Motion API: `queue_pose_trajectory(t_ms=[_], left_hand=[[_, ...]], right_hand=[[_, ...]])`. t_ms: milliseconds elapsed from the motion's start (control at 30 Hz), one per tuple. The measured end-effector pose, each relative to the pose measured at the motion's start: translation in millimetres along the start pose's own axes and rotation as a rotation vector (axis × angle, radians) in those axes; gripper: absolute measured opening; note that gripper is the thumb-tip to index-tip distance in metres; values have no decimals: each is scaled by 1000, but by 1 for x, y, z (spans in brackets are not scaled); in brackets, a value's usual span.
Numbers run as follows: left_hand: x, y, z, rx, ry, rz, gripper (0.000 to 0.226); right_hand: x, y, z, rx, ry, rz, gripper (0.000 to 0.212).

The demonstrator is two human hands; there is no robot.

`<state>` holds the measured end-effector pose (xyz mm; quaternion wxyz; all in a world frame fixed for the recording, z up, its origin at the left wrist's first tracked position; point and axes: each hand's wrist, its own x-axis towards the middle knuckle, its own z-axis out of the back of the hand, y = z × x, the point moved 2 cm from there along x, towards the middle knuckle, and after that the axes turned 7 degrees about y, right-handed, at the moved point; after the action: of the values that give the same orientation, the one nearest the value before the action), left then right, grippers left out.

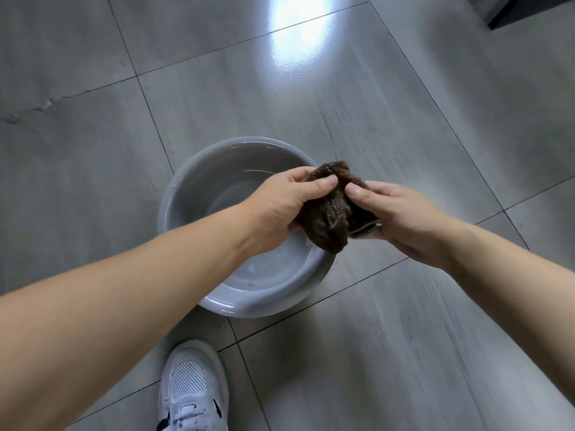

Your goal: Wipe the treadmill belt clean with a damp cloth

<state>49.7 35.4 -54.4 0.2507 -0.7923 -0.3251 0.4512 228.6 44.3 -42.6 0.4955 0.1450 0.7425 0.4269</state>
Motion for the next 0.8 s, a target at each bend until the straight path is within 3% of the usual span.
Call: queue_pose_trajectory(t_ms=[133,267,333,500,567,700,800], left_hand=[[8,2,0,-149,-54,-26,35],[9,14,5,158,-244,1,27],[8,18,10,228,-291,53,26],[9,23,-1,83,-207,236,12],[11,23,-5,112,-254,233,18],[8,26,3,365,-382,149,35],[-10,19,3,811,-500,-153,39]], right_hand=[[4,-2,9,145,-46,-20,49],[15,-9,13,173,-233,-32,27],[26,-13,10,117,-363,-37,20],[44,-23,9,-296,-591,52,14],[43,-21,10,-306,-655,59,18],[32,-20,5,-352,-662,64,29],[18,-22,-3,-495,-544,140,37]])
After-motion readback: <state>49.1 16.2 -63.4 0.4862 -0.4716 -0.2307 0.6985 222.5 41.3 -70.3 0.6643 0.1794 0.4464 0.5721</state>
